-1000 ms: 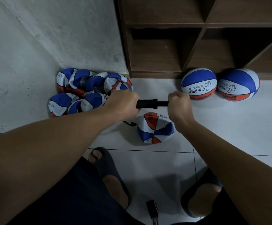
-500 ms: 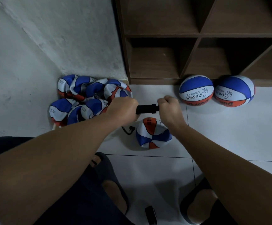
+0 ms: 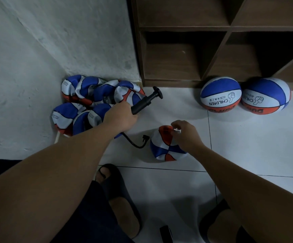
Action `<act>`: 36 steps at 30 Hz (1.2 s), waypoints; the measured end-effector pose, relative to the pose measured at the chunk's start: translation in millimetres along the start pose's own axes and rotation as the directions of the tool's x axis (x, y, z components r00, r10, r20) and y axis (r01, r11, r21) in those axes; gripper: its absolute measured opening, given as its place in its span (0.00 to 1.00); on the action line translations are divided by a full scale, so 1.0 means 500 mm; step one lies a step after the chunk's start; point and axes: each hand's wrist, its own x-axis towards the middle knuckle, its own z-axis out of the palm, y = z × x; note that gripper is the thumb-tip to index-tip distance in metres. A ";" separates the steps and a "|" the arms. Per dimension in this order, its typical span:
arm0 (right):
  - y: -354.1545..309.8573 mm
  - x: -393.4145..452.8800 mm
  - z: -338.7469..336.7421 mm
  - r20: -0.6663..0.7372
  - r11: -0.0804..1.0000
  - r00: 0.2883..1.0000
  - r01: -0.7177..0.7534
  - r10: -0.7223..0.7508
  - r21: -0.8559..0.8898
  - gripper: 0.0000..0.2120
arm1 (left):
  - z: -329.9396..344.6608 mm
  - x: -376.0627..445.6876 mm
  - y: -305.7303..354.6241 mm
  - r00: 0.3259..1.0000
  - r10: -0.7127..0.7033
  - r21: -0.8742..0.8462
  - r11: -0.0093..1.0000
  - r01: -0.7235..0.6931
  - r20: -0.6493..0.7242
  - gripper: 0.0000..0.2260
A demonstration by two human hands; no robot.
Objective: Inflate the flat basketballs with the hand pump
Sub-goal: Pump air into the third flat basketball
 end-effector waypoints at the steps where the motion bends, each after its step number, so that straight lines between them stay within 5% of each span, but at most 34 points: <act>1: 0.011 0.005 0.010 0.019 0.999 1.000 0.010 -0.010 -0.045 0.13 | 0.006 0.003 -0.005 1.000 -0.008 -0.020 1.000 0.009 0.010 0.12; 7: 0.042 0.027 0.051 0.054 0.971 0.995 0.095 -0.085 -0.221 0.18 | 0.039 -0.001 -0.027 0.990 -0.019 -0.027 0.999 0.023 0.140 0.12; 13: 0.041 0.034 0.046 -0.010 0.929 0.982 0.178 -0.191 -0.324 0.10 | 0.037 -0.001 -0.027 0.973 -0.007 -0.126 0.991 0.037 0.229 0.13; 19: -0.001 0.003 -0.055 0.060 0.975 0.979 0.198 -0.192 -0.102 0.06 | -0.014 -0.007 -0.002 0.959 0.026 -0.303 0.951 0.063 0.282 0.11; 26: -0.091 -0.074 -0.216 -0.101 0.935 0.973 0.226 -0.206 0.273 0.06 | -0.137 -0.063 0.067 0.958 0.142 -0.402 0.915 -0.031 0.248 0.08; 30: -0.137 -0.105 -0.268 -0.150 0.882 0.944 0.328 -0.293 0.338 0.08 | -0.198 -0.104 0.103 0.966 0.231 -0.482 0.863 -0.149 0.115 0.04; 36: -0.151 -0.145 -0.300 -0.139 0.874 0.947 0.320 -0.289 0.365 0.16 | -0.237 -0.142 0.105 0.905 0.397 -0.409 0.859 -0.307 0.154 0.11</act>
